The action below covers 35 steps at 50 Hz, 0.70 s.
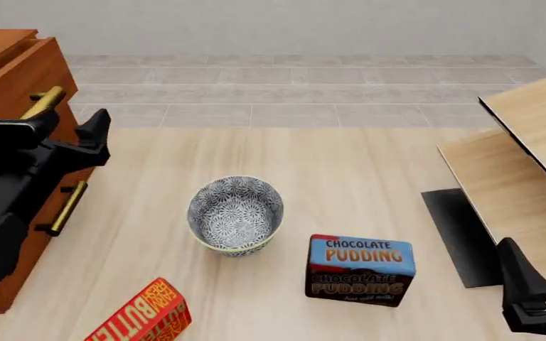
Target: Close the top drawer of the cabinet and put the bowl on top of it.
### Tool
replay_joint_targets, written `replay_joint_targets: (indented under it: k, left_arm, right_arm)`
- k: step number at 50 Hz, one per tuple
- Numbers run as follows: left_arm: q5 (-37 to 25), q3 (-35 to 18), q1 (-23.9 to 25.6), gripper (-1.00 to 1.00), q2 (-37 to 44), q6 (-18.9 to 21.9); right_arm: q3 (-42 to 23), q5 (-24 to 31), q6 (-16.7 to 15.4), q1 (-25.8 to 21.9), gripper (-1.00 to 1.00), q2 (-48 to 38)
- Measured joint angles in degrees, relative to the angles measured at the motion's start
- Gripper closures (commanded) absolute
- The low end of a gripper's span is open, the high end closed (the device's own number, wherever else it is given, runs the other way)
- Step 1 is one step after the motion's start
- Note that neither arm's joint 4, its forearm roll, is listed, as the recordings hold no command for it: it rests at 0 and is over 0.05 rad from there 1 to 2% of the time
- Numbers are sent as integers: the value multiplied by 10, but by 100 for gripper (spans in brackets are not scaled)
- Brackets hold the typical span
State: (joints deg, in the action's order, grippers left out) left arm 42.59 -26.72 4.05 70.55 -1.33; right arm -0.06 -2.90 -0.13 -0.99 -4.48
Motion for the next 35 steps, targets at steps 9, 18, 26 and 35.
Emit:
replay_joint_targets:
  k: [9,18,26,35]
  left_arm:
    - [13,-13,-22,-100,30,-10]
    - [26,-20,-50,-100,49,-13]
    - [40,-22,-78,-100,59,-8]
    - [49,-19,-100,-100,63,-6]
  right_arm:
    - [0,2,2,1,-100,3]
    - [0,4,3,1,-100,4]
    - [0,3,3,2,-100,3]
    - [0,1,3,1,-100,1]
